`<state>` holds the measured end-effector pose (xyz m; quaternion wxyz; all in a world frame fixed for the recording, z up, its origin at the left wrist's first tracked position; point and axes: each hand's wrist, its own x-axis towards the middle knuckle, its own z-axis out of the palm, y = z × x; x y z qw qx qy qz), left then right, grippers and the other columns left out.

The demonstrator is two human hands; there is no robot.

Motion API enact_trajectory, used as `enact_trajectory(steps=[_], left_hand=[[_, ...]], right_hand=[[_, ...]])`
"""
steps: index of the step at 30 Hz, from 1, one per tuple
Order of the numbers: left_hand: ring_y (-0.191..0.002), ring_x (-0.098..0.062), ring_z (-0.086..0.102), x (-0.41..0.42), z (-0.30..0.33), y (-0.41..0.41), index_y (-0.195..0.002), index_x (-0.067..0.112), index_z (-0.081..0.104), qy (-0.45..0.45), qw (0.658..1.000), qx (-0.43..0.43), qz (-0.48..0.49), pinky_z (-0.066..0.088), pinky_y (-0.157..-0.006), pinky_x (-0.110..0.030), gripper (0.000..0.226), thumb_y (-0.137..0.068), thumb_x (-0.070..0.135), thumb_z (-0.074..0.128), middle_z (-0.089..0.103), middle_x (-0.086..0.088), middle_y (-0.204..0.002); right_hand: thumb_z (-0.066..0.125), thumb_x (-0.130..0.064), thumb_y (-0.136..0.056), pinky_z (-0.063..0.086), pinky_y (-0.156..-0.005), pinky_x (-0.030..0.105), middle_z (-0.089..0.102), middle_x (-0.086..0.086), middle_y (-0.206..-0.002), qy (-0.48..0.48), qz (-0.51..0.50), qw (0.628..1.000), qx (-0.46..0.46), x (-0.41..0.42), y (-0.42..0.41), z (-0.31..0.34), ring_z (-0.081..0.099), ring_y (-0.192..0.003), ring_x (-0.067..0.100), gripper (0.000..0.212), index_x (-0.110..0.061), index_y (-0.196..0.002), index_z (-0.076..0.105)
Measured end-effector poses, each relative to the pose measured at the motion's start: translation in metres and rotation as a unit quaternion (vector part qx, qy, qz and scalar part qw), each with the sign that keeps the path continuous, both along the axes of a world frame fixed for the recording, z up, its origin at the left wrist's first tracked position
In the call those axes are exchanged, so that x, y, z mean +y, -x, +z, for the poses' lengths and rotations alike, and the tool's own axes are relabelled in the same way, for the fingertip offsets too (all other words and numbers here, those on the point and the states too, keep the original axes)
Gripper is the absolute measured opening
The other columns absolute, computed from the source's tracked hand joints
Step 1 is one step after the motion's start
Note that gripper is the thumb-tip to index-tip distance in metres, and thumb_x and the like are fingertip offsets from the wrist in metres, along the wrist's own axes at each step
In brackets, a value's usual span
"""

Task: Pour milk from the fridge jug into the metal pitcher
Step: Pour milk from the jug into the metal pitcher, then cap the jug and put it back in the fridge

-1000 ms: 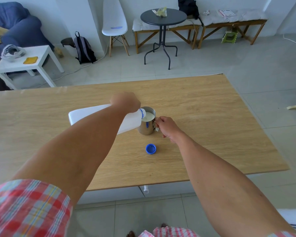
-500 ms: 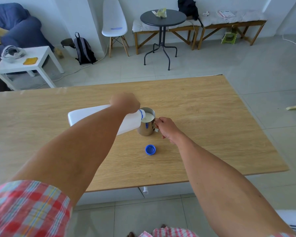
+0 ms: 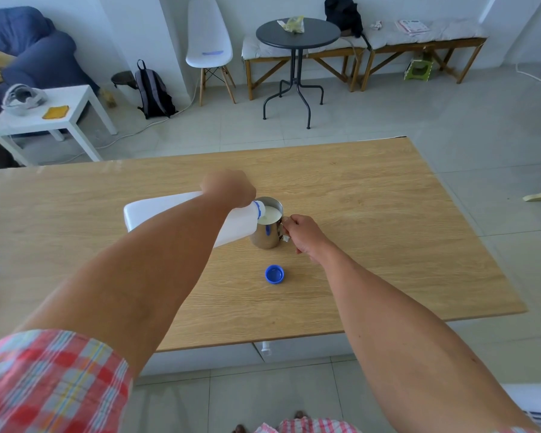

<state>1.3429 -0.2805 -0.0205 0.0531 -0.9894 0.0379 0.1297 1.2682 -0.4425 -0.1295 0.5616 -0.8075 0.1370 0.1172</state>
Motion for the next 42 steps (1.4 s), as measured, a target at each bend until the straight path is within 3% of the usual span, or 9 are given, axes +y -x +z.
enact_trajectory(steps=[7,11,15,19,23,28,32,36,42], left_hand=[[-0.08,-0.026,0.06,0.01,-0.002,0.006,-0.094,0.013,0.06,0.065,0.997,0.002,0.036,0.044,-0.07,-0.035,0.024,-0.097,0.031,0.043,0.06,-0.006,-0.087],[-0.07,-0.022,0.055,0.028,-0.013,0.015,-0.081,0.015,0.053,0.154,0.983,0.005,0.095,0.038,-0.062,-0.032,0.028,-0.098,0.034,0.041,0.059,-0.005,-0.084],[-0.062,-0.021,0.047,0.042,-0.024,0.03,-0.075,0.012,0.05,0.229,0.963,0.001,0.14,0.031,-0.055,-0.031,0.035,-0.099,0.036,0.041,0.054,-0.006,-0.077],[-0.068,-0.024,0.052,0.056,-0.024,0.039,-0.078,0.012,0.052,0.301,0.936,-0.016,0.183,0.038,-0.065,-0.034,0.036,-0.097,0.039,0.039,0.056,-0.006,-0.08],[-0.075,-0.029,0.055,0.075,-0.019,0.044,-0.079,0.01,0.054,0.372,0.901,-0.045,0.22,0.042,-0.069,-0.035,0.037,-0.093,0.041,0.04,0.056,-0.007,-0.08],[-0.062,-0.025,0.042,0.098,-0.015,0.054,-0.067,0.011,0.042,0.474,0.838,-0.092,0.253,0.036,-0.061,-0.034,0.036,-0.087,0.041,0.04,0.048,-0.005,-0.07],[-0.068,-0.022,0.035,0.112,-0.022,0.066,-0.069,0.01,0.043,0.576,0.763,-0.121,0.269,0.03,-0.062,-0.039,0.035,-0.078,0.044,0.04,0.041,-0.007,-0.072],[-0.065,-0.023,0.027,0.118,-0.028,0.079,-0.054,0.02,0.025,0.64,0.712,-0.141,0.252,0.022,-0.058,-0.037,0.036,-0.083,0.036,0.041,0.031,-0.004,-0.06],[-0.053,-0.016,0.024,0.124,-0.041,0.094,-0.048,0.026,0.022,0.68,0.672,-0.151,0.251,0.019,-0.054,-0.032,0.046,-0.091,0.025,0.038,0.028,0.007,-0.048]], right_hand=[[0.046,-0.024,-0.106,0.035,-0.05,0.027,0.056,0.001,-0.071,-0.013,-0.021,1.0,-0.003,0.001,0.001,0.0,0.042,-0.056,0.014,0.036,-0.014,-0.073,0.055],[0.05,-0.026,-0.104,0.042,-0.06,0.032,0.063,0.003,-0.077,-0.003,-0.057,0.998,-0.025,0.006,0.004,-0.004,0.053,-0.065,0.019,0.035,-0.015,-0.072,0.057],[0.05,-0.037,-0.103,0.044,-0.061,0.03,0.062,0.001,-0.092,0.024,-0.133,0.989,-0.058,0.014,0.013,-0.004,0.059,-0.076,0.016,0.028,-0.011,-0.099,0.059],[0.045,-0.044,-0.094,0.054,-0.078,0.043,0.064,0.004,-0.11,0.05,-0.19,0.979,-0.051,0.023,0.033,-0.008,0.063,-0.088,0.02,0.03,-0.02,-0.111,0.051],[0.058,-0.042,-0.085,0.052,-0.075,0.042,0.063,-0.002,-0.106,0.098,-0.076,0.992,0.005,0.028,0.057,-0.017,0.061,-0.084,0.017,0.03,-0.023,-0.107,0.053],[0.078,-0.063,-0.072,0.053,-0.085,0.039,0.042,-0.004,-0.129,0.234,0.088,0.966,0.063,0.04,0.076,-0.035,0.057,-0.108,0.021,0.079,-0.027,-0.135,0.047],[0.078,-0.035,-0.086,0.056,-0.081,0.038,0.046,0.004,-0.126,0.285,0.114,0.951,0.03,0.048,0.079,-0.04,0.059,-0.095,0.023,0.043,-0.025,-0.122,0.056],[0.073,-0.021,-0.086,0.055,-0.072,0.035,0.057,0.004,-0.115,0.205,0.054,0.977,-0.014,0.057,0.08,-0.024,0.062,-0.09,0.021,0.027,-0.021,-0.109,0.057],[0.08,-0.032,-0.086,0.05,-0.068,0.016,0.066,-0.008,-0.1,0.031,-0.062,0.985,-0.156,0.076,0.061,0.046,0.062,-0.084,0.008,0.036,-0.021,-0.116,0.063]])
